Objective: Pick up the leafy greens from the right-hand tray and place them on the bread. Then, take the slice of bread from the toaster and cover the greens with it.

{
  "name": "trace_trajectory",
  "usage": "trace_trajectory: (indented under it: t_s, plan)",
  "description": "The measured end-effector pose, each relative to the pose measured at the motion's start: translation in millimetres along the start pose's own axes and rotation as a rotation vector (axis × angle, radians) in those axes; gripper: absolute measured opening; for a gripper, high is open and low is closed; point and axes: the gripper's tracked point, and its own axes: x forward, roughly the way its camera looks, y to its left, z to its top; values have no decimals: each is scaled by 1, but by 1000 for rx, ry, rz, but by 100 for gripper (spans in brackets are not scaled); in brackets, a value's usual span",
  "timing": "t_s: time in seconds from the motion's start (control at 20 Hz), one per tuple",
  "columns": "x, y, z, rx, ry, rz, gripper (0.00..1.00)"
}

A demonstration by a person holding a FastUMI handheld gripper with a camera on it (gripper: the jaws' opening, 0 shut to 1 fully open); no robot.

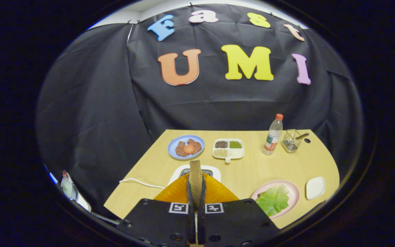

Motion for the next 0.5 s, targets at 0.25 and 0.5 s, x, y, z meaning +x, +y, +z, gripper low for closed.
trace_trajectory:
  t_s: [0.25, 0.5]
  plan:
    - [-33, -4, 15, 7, -34, -3, 3]
    - [-54, -24, 20, 21, -73, -8, 3]
